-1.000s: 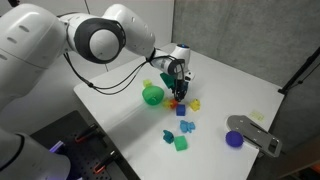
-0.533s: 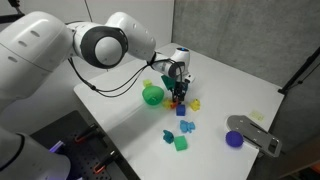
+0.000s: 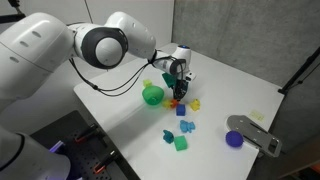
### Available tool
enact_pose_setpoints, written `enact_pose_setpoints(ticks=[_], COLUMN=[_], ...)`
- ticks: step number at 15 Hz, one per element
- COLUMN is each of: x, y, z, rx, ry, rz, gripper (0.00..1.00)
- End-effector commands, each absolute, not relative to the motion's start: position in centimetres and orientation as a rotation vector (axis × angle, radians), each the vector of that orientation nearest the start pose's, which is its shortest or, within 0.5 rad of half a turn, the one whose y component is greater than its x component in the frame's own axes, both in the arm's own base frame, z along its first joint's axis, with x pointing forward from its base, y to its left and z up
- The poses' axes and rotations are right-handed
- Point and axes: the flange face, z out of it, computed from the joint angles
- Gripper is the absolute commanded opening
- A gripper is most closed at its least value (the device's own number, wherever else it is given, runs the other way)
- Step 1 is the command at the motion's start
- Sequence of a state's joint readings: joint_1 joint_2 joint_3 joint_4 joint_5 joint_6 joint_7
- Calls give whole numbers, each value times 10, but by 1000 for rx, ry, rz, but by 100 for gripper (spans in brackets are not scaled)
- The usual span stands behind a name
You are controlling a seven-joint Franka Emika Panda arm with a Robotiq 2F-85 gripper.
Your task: Put the orange toy in the green bowl
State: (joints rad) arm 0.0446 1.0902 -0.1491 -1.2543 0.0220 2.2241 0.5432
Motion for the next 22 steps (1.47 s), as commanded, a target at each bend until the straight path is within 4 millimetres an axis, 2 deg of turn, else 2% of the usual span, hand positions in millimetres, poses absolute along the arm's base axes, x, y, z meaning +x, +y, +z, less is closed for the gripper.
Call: enact_pose_setpoints(ticks=[1, 4, 8, 13, 17, 22], x=[736, 741, 742, 730, 712, 686], y=[-46, -40, -23, 17, 49, 76], z=[121, 148, 182, 215, 221, 202], rx=[-3135, -3129, -3142, -3194, -3225, -3265], ry=[954, 931, 850, 661, 525, 401], rz=[110, 64, 36, 7, 32, 101], gripper=[10, 5, 5, 5, 5, 6])
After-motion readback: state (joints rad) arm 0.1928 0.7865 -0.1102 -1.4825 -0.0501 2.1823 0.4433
